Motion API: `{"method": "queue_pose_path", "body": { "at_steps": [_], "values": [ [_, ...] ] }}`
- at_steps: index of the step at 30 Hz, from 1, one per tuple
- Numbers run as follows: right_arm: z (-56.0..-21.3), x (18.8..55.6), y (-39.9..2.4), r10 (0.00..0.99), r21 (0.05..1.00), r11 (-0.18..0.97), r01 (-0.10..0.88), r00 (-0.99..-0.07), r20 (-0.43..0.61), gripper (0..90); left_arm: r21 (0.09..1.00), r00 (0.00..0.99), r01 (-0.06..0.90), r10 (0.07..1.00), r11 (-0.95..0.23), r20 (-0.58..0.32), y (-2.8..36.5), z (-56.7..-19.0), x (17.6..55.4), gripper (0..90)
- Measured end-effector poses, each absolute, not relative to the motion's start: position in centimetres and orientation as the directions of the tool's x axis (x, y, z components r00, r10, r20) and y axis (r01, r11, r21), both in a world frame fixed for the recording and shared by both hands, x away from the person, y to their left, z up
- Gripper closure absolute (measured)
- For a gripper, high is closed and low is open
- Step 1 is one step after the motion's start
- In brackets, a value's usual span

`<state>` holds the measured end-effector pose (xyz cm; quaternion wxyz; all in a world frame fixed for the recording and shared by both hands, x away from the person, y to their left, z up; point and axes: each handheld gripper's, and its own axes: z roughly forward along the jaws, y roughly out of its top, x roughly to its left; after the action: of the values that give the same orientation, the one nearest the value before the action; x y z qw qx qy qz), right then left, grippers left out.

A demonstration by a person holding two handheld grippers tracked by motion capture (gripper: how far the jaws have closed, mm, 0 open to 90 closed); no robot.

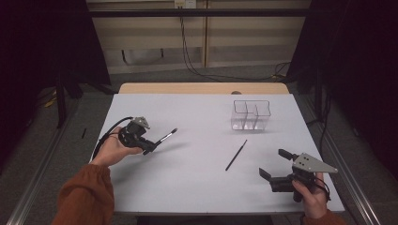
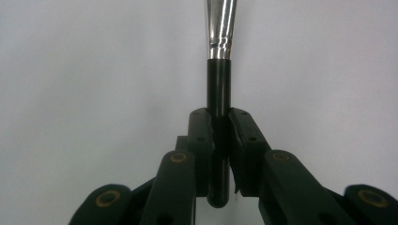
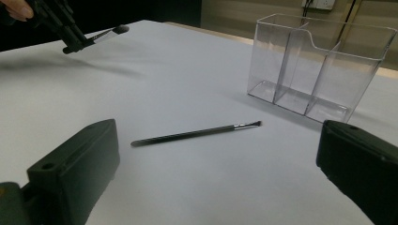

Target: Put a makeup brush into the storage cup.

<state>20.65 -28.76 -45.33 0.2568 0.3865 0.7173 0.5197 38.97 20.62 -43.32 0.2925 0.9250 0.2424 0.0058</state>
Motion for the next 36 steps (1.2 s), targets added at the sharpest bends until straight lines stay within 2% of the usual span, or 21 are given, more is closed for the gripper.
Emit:
{"method": "queue_pose_path", "body": {
  "at_steps": [19, 24, 36],
  "values": [
    [-45.3, 20.6, -28.8, 0.824, 0.944, 0.155, 0.291, -0.565, 0.039, 0.0, 0.759, 0.855, 0.424, 0.494, -0.493, -0.157, 20.8, -43.7, 36.8, 79.9],
    [-45.3, 20.7, -28.7, 0.824, 0.944, 0.154, 0.292, -0.566, 0.041, 0.0, 0.811, 0.848, 0.384, 0.516, -0.441, -0.121, 20.5, -43.1, 36.0, 79.9],
    [-45.3, 20.6, -28.7, 0.822, 0.944, 0.153, 0.293, -0.569, 0.043, 0.0, 0.844, 0.845, 0.363, 0.521, -0.395, -0.120, 20.3, -43.7, 34.7, 79.8]
  ]
}}
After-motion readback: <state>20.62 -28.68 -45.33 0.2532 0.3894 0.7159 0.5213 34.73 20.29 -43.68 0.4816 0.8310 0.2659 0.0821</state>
